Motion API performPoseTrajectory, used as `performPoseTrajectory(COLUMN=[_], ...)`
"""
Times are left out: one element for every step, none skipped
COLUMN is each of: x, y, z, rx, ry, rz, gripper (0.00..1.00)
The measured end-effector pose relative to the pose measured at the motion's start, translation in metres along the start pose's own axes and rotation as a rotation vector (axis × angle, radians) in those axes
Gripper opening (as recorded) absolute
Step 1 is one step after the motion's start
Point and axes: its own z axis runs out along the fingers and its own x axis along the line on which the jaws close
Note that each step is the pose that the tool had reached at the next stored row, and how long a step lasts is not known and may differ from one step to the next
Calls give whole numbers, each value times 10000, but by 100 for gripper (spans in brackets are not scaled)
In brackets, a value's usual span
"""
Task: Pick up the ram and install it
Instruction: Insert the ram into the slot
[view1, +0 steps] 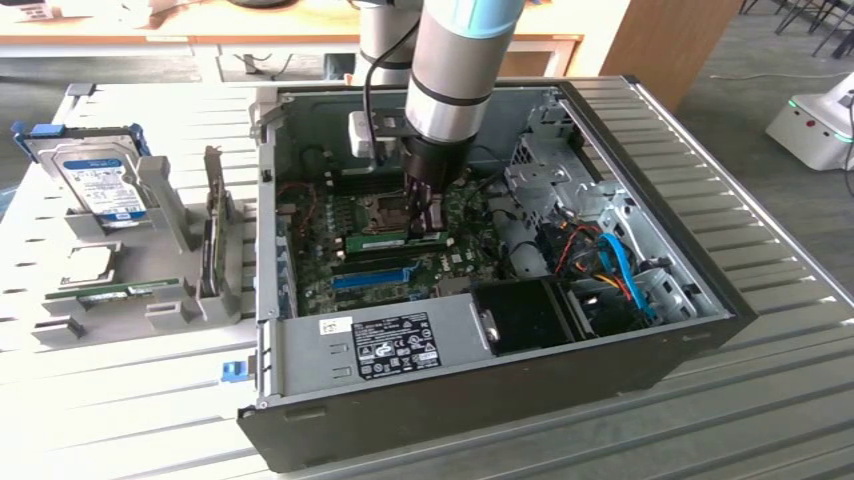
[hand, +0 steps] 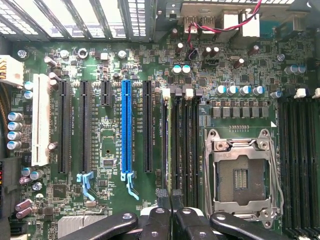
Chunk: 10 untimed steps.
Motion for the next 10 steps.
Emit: performPoseTrajectory(x=[0, 0, 0, 0, -1, -1, -1, -1, -1, -2], y=[0, 3, 6, 7, 11, 4, 4, 4, 4, 4], z=[0, 0, 1, 1, 1, 0, 1, 0, 1, 4], rx=[0, 0, 0, 1, 0, 0, 0, 0, 1, 0], ry=[-1, 0, -1, 0, 0, 0, 0, 0, 0, -1], rz=[0, 1, 3, 1, 0, 0, 0, 0, 0, 0], gripper=[12, 12, 12, 12, 12, 12, 12, 12, 12, 12])
